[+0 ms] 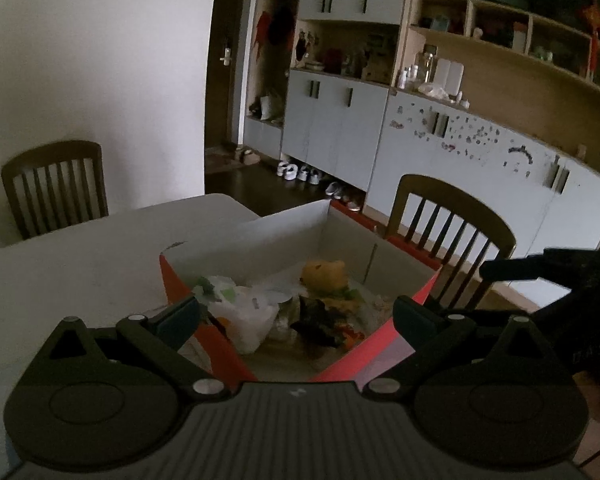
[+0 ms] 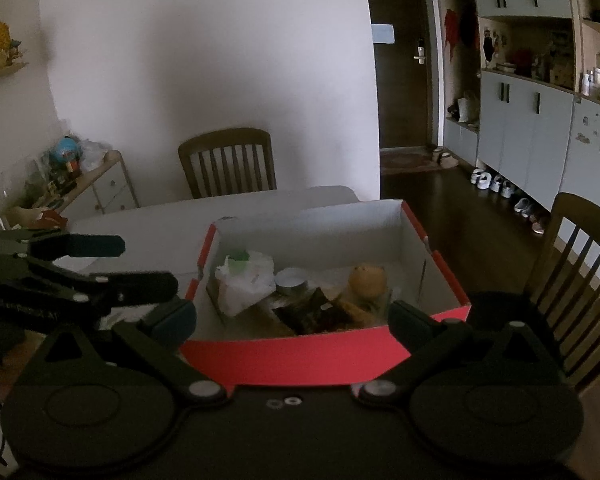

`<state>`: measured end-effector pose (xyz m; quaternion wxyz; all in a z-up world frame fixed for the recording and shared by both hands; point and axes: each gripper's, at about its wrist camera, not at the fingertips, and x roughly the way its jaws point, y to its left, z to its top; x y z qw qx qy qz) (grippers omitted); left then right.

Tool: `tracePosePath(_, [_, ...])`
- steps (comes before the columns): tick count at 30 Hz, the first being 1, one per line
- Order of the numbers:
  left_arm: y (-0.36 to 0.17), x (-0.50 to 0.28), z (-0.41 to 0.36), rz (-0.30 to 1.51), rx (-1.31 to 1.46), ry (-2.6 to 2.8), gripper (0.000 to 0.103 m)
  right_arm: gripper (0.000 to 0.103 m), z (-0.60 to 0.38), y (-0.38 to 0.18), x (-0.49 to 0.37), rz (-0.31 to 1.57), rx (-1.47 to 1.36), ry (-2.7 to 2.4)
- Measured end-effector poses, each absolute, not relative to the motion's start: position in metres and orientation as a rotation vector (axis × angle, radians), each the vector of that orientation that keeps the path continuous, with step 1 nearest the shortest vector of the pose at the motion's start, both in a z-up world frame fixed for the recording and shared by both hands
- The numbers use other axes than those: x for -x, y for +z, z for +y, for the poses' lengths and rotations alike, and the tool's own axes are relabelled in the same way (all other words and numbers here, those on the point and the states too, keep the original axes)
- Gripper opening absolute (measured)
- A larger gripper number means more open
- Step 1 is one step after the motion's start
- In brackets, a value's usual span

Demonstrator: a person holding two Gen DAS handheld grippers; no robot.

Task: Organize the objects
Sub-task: 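Withdraw both open tools up from the shoebox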

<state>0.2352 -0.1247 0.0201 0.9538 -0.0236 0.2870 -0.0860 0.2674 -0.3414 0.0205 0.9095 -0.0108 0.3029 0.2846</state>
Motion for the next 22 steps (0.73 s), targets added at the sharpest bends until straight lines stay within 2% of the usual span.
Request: tracePosePath(22, [0.0114,-0.2283,-0.1227,0.630,0.040,-0.193,0.103,0.102,-0.3415,0.0198,-0.2637,0.633,0.009,0.565])
